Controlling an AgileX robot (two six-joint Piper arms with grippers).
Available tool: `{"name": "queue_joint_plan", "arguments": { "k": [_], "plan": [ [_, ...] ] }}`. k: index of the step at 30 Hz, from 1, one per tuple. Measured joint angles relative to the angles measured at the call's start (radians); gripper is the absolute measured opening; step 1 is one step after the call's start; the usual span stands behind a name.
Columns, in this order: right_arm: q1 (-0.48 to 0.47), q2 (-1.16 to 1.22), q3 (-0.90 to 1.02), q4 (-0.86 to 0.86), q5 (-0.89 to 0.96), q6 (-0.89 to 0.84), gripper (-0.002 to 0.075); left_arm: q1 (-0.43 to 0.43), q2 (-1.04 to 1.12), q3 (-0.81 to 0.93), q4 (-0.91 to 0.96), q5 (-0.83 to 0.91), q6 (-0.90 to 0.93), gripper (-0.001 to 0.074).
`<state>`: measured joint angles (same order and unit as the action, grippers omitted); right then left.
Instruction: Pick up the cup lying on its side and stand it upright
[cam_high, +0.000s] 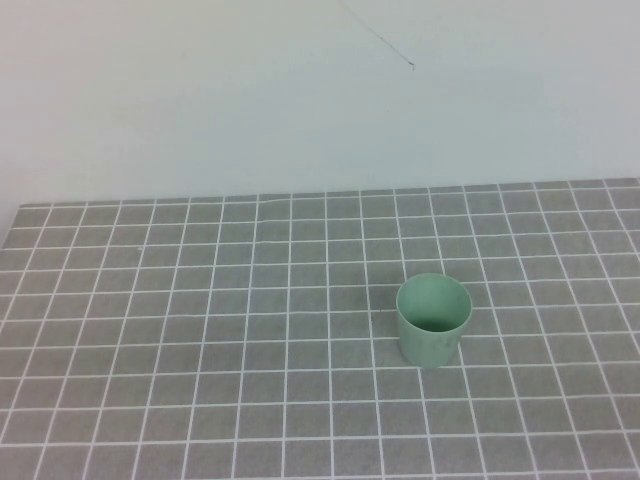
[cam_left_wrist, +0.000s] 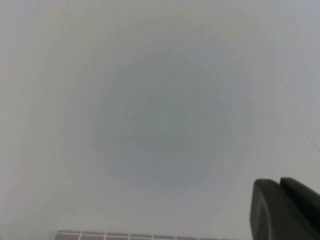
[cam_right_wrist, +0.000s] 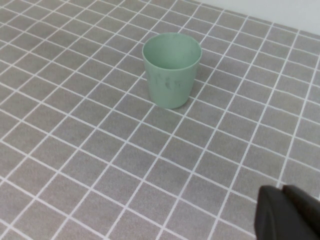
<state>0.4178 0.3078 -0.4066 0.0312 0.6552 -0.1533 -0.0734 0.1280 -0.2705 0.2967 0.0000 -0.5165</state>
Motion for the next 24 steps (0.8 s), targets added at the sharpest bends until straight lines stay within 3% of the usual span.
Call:
{"name": "queue_joint_plan", "arguments": {
  "k": [8,17,24],
  "plan": [
    [0.0,0.0,0.0,0.0,0.0,-0.002,-0.0003,0.0,-0.159,0.316,0.065,-0.097,-0.005,0.0001],
    [0.0,0.0,0.0,0.0,0.0,0.0,-0.0003,0.006,-0.154,0.309,0.029,0.119,-0.049,0.0001],
    [0.0,0.0,0.0,0.0,0.0,-0.003,-0.0003,0.006,-0.155,0.309,0.016,0.054,-0.063,0.0001]
  ]
}}
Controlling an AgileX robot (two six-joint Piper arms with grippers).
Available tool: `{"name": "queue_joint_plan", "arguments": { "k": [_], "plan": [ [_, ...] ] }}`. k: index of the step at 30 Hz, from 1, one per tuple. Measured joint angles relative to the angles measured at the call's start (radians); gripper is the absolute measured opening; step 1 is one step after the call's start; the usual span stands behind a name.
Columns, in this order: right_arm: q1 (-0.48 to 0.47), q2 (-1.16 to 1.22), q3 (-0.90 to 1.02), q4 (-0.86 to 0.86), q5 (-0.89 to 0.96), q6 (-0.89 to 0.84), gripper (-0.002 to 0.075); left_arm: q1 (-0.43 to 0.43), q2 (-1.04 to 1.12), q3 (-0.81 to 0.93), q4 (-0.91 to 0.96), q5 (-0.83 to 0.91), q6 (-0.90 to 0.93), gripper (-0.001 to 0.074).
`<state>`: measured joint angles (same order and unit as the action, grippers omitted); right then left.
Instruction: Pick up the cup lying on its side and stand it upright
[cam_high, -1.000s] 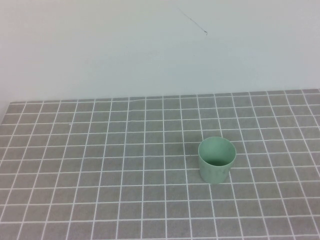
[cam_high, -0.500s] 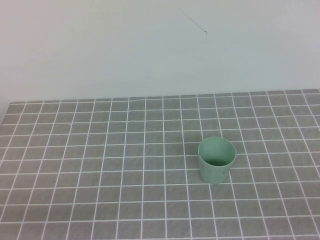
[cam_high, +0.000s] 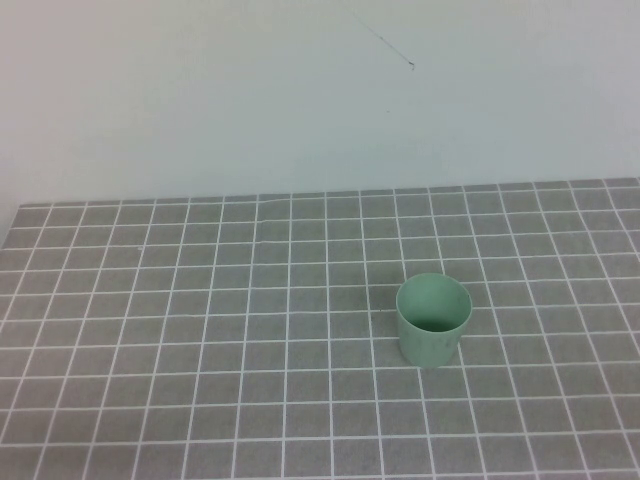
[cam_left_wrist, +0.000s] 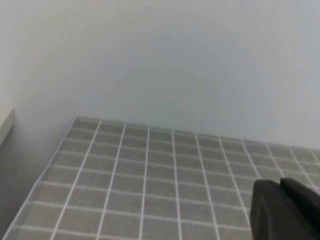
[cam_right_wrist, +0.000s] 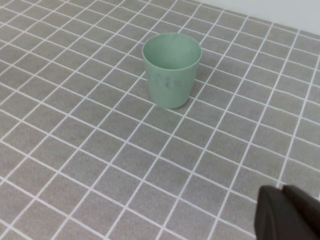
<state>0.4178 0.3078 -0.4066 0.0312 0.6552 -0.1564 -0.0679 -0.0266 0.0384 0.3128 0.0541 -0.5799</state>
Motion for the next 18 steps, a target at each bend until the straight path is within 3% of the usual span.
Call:
{"name": "queue_joint_plan", "arguments": {
  "k": [5,10,18],
  "plan": [
    [0.0,0.0,0.0,0.0,0.0,0.0,-0.0003,0.0,0.0,0.0,-0.103,-0.144,0.059,0.0001],
    [0.0,0.0,0.0,0.0,0.0,0.0,-0.0003,0.0,0.0,0.0,-0.476,-0.116,0.503,0.0001],
    [0.0,0.0,0.0,0.0,0.0,0.0,-0.0003,0.001,0.0,0.0,-0.41,0.127,0.529,0.0001]
  ]
}}
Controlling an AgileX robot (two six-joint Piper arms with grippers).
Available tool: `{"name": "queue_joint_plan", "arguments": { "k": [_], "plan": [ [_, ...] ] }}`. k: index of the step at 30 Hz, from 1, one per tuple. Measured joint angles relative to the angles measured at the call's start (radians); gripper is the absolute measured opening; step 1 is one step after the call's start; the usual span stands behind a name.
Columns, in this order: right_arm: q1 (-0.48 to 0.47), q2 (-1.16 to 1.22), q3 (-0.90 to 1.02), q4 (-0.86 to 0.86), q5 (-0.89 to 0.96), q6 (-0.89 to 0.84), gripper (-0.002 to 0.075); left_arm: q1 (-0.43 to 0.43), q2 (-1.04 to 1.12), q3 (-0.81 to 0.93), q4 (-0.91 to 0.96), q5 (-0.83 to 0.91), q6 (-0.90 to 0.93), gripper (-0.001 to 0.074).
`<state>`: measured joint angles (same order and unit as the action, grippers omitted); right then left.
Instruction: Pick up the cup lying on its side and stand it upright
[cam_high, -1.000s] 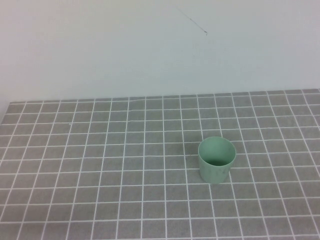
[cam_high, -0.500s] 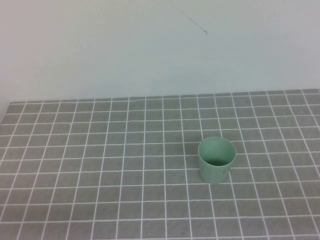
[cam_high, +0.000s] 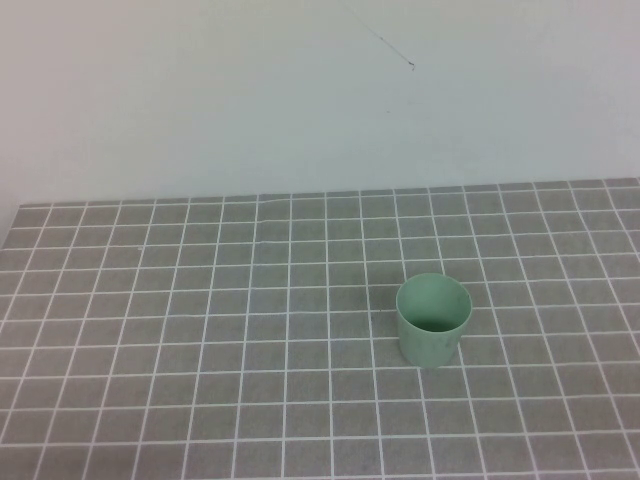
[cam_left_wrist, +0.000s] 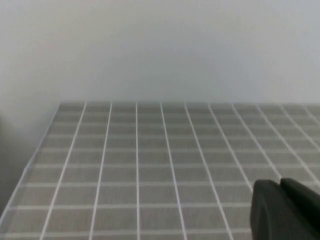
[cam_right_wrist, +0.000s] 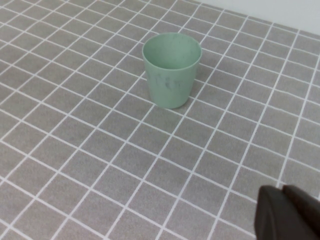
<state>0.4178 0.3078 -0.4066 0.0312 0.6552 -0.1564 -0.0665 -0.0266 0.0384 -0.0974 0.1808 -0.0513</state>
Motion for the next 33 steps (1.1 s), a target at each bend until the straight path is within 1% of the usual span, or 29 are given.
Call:
{"name": "queue_joint_plan", "arguments": {
  "k": [3,10,33],
  "plan": [
    [0.0,0.0,0.0,0.0,0.0,0.0,-0.0003,0.0,0.0,-0.002,0.012,0.131,-0.005,0.0001],
    [0.0,0.0,0.0,0.0,0.0,0.0,-0.0003,0.0,-0.002,-0.002,0.022,0.12,-0.042,0.0001],
    [0.0,0.0,0.0,0.0,0.0,0.0,-0.0003,0.0,0.0,-0.001,0.025,0.115,-0.042,0.0001]
  ]
}}
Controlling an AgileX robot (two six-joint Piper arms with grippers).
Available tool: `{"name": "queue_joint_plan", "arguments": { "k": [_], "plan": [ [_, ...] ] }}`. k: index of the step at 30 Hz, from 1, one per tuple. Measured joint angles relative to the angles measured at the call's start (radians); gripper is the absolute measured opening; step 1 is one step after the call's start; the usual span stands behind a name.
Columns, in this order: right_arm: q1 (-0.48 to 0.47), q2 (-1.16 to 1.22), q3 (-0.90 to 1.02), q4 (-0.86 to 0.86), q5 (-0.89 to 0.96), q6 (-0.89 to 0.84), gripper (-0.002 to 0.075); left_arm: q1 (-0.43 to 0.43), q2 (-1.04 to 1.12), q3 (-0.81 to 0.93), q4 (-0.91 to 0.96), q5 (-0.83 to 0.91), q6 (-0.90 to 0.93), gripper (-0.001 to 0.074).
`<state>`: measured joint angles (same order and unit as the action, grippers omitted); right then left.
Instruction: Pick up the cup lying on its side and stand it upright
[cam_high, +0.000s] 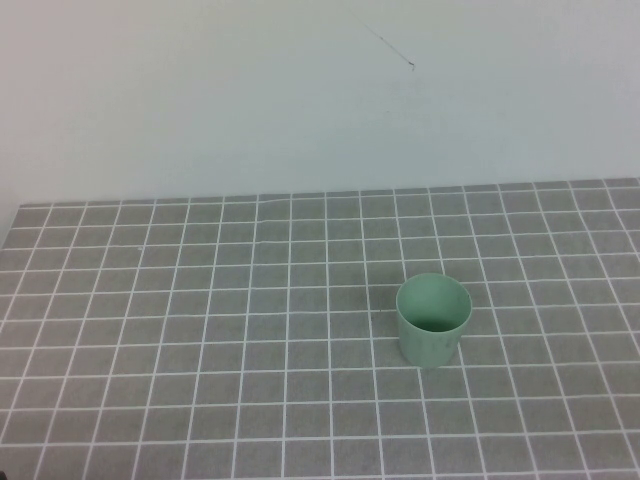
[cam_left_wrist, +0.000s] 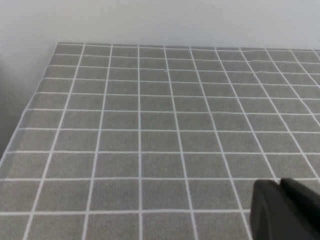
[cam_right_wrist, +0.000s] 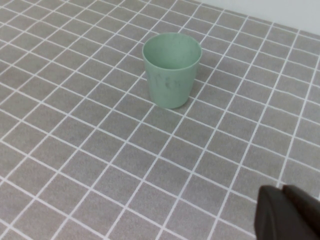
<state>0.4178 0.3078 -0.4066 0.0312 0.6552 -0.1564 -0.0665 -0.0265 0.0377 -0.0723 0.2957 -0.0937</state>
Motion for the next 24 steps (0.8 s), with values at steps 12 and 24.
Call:
{"name": "queue_joint_plan", "arguments": {
  "k": [12,24],
  "plan": [
    [0.0,-0.001,0.0,-0.003,-0.002,-0.008,-0.0003,0.0,0.0,0.0,0.0,0.0,0.0,0.0001],
    [-0.31,-0.135,0.274,0.007,-0.586,-0.054,-0.0003,0.001,0.0,0.0,0.002,0.0,0.0,0.0001]
  ]
}}
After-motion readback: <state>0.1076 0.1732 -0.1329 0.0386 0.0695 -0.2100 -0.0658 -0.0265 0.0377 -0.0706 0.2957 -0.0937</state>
